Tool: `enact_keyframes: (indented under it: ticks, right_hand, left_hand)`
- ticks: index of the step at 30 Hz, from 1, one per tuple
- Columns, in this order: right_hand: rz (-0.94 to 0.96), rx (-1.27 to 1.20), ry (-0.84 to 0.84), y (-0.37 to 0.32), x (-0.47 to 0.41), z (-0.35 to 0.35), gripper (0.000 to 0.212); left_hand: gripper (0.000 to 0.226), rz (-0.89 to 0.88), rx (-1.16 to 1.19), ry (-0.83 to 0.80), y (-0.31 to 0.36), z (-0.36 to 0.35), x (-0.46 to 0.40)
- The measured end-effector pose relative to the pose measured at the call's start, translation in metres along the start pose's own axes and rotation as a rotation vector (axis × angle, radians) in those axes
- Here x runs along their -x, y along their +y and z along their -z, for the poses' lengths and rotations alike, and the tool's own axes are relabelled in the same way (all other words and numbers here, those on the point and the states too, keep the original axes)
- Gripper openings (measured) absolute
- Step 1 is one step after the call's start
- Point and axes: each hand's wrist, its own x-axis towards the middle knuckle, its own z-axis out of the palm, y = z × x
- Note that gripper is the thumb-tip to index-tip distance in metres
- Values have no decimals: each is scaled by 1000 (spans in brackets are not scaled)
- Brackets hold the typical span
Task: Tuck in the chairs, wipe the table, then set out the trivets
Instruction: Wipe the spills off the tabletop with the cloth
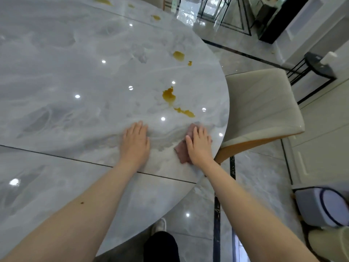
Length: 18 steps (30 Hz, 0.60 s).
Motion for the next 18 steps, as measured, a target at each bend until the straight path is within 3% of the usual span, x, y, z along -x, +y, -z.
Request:
enact_keyframes:
  ticks: [9,15,18]
  right_hand:
    - [-213,54,183,-4,-91,-16,70]
    - [-101,67,167,-35,-171,-15,70]
    - [72,62,159,-64,-169,-27,73]
  left_hand:
    - [57,319,-153,-3,8,-29,-112]
    - [55,385,-188,30,2,-36,-130]
    - [54,373,-208,44,0,-36,-130]
